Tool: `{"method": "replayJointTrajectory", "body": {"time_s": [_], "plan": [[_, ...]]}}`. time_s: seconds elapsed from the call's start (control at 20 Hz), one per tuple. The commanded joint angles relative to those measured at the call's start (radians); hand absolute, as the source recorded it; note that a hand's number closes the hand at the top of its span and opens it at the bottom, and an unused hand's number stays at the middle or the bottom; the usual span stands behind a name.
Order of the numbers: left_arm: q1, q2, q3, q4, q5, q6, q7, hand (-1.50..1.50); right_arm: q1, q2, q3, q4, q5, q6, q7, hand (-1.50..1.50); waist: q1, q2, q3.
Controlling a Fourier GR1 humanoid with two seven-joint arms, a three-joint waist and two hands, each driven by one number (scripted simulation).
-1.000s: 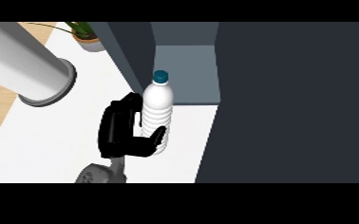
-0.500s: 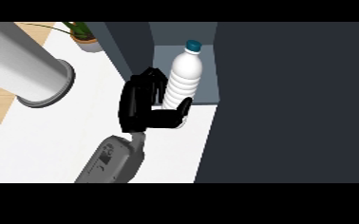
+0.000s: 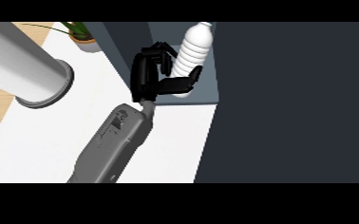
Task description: Pick up the bottled water, place it into the cabinet and close the cabinet
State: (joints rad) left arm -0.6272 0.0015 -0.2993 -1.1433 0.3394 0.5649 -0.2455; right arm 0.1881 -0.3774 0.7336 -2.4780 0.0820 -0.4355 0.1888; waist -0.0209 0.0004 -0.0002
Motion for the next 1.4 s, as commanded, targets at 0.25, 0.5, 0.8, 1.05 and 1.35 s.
{"method": "replayJointTrajectory", "body": {"time_s": [0.25,0.5,0.8,1.05,1.35], "plan": [[-0.223,-0.001,0.082,0.321,-0.044,0.008,-0.015,1.5,0.022,-0.004,0.071,-0.088,0.115,-0.019,0.039,-1.5,-0.007,0.001,-0.001],[-0.336,-0.001,0.073,0.451,-0.024,0.106,-0.019,1.5,0.063,-0.077,0.038,-0.17,0.057,0.0,0.043,-1.5,-0.026,0.003,0.0],[-0.405,-0.001,0.114,0.656,-0.033,0.099,-0.108,1.5,0.017,-0.034,0.039,-0.097,0.029,-0.007,0.018,-1.5,-0.027,0.009,-0.001],[-0.427,0.001,0.144,0.796,-0.087,0.134,-0.151,1.5,0.046,-0.073,0.022,-0.132,-0.004,0.002,0.007,-1.5,-0.032,0.011,0.0],[-0.418,-0.001,0.179,0.882,-0.047,0.135,-0.231,1.5,0.018,-0.043,0.031,-0.092,0.007,-0.001,-0.015,-1.5,-0.035,0.013,-0.001]]}}
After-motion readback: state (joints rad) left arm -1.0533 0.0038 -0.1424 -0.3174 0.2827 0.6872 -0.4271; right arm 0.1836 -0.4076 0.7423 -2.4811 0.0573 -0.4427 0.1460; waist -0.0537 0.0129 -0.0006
